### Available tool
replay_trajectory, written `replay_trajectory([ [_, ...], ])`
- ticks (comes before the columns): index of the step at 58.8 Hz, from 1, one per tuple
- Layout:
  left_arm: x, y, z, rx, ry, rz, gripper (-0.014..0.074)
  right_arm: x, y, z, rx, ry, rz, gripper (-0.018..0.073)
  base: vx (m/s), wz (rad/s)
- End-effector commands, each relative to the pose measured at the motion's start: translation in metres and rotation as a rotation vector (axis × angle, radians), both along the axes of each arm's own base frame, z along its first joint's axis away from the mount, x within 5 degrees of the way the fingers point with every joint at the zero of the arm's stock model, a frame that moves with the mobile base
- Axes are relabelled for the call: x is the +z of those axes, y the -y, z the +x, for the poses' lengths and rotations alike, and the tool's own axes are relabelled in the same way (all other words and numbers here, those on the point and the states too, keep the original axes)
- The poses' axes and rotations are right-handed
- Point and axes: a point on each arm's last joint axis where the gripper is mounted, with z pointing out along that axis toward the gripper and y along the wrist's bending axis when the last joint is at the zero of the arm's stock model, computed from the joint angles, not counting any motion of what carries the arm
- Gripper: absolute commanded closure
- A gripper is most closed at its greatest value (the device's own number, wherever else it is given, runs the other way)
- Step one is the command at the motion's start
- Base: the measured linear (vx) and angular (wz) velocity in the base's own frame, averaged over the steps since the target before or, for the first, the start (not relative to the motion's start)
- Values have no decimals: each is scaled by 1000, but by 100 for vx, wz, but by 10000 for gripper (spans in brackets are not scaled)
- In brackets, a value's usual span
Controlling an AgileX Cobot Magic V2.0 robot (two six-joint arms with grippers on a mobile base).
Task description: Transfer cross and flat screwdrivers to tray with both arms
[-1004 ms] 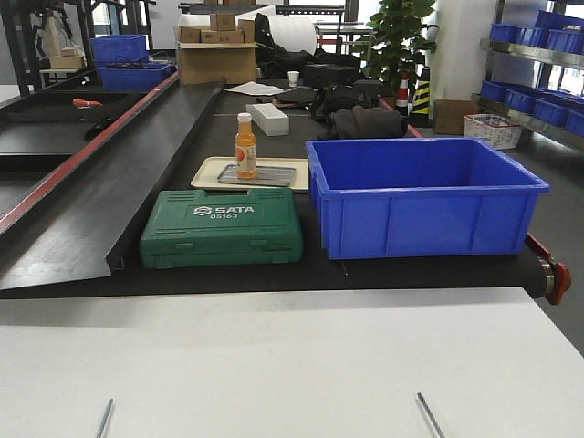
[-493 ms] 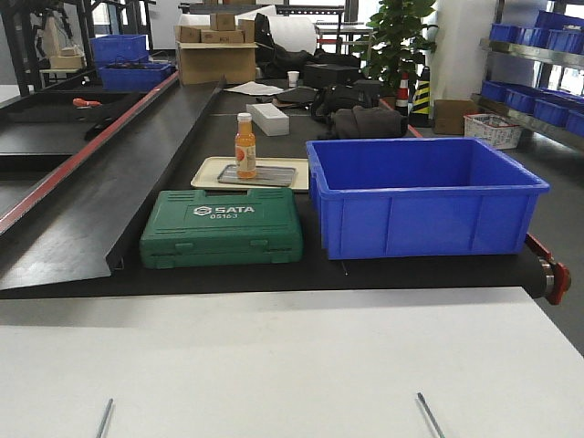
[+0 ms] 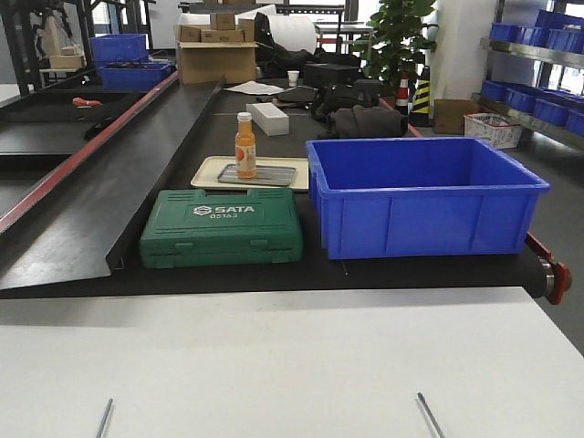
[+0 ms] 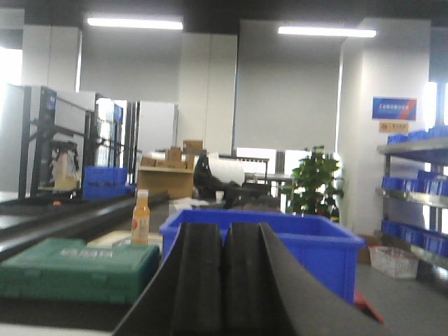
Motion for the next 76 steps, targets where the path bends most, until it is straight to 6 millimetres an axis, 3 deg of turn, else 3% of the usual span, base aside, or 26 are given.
replay_trajectory([
  [1,47,-2,-13,-13,171,-65,599,57,1,-9,-12,90,-4,567,0,0],
  [5,78,-2,-15,-9,185,-51,599,89,1,-2,-23,38,-10,567,0,0],
  [11,121,0,-1,-2,141,-27,599,130,1,23,-33,-51,-13,567,0,0],
  [17,153,3,30,-7,22,-16,599,151,0,54,-38,-134,-16,567,0,0],
  [22,163,5,58,-11,-95,-6,599,158,-2,79,-35,-172,-16,567,0,0],
  [28,164,8,88,-11,-189,2,599,152,-3,104,-30,-234,-11,567,0,0],
  [34,152,10,109,-12,-272,8,599,142,-4,117,-31,-302,-11,567,0,0],
  [48,137,11,127,-13,-383,17,563,136,-4,122,-36,-359,-15,494,0,0],
  [56,138,11,127,-13,-370,16,479,134,-4,120,-39,-382,-14,338,0,0],
  [69,138,11,127,-13,-371,16,234,132,-4,120,-27,-404,25,-60,0,0],
  [76,138,11,127,-13,-375,16,123,133,-4,120,-18,-404,56,-148,0,0],
])
